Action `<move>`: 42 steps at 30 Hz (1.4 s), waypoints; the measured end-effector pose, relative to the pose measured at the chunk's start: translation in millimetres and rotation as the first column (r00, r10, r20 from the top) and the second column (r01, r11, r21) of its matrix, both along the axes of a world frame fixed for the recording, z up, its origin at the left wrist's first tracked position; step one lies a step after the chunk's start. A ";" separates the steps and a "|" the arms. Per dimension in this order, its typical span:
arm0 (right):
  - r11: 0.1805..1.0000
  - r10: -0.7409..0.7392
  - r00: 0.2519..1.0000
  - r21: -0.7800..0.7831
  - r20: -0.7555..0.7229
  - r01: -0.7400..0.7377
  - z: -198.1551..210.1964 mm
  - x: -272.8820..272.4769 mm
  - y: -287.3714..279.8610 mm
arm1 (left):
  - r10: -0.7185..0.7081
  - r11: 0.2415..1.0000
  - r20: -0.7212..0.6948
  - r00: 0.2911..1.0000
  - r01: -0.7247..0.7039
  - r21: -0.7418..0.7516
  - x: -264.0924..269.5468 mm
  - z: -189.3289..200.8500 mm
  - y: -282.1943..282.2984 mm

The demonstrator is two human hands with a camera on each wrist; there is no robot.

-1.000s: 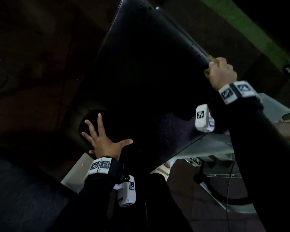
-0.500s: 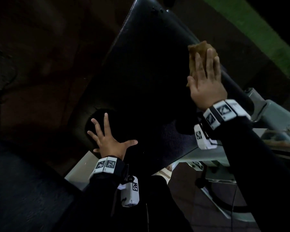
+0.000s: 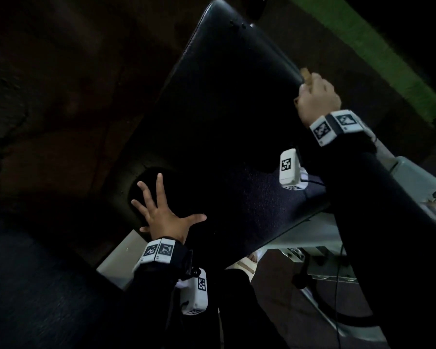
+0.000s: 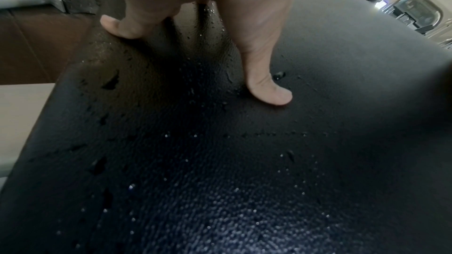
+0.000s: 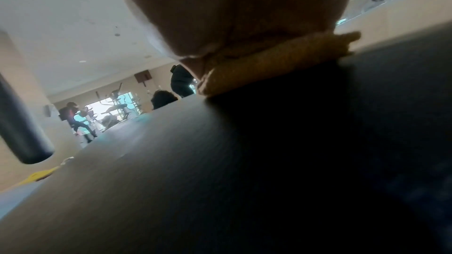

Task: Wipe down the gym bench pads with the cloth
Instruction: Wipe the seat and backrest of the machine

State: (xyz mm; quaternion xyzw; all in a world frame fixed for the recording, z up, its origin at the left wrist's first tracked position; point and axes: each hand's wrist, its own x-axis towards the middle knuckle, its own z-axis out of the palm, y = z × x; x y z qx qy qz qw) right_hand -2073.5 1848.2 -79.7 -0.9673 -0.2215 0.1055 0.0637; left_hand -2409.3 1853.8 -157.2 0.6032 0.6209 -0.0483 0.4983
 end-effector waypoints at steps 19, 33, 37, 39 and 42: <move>0.997 -0.029 0.999 0.073 -0.038 0.032 1.8 -19.4 -31.6 | -0.013 1.000 -0.013 1.000 0.013 -0.020 -1.2 -2.5 0.9; 0.988 0.156 0.987 -0.006 -0.047 -0.156 -0.6 -40.3 -2.9 | -0.024 0.999 -0.022 0.999 0.024 -0.023 -0.4 0.3 2.5; 0.994 0.095 0.994 -0.052 -0.051 -0.098 2.4 -32.8 28.3 | -0.021 1.000 -0.014 1.000 0.021 -0.018 -0.8 1.4 2.5; 0.996 0.072 0.995 -0.048 -0.072 -0.075 5.4 -28.1 49.8 | -0.021 1.000 -0.015 1.000 0.020 -0.023 -0.3 1.9 2.6; 0.996 0.088 0.995 -0.029 -0.056 -0.089 9.5 -27.0 87.9 | -0.029 0.999 -0.021 0.999 0.028 -0.032 0.0 2.4 2.9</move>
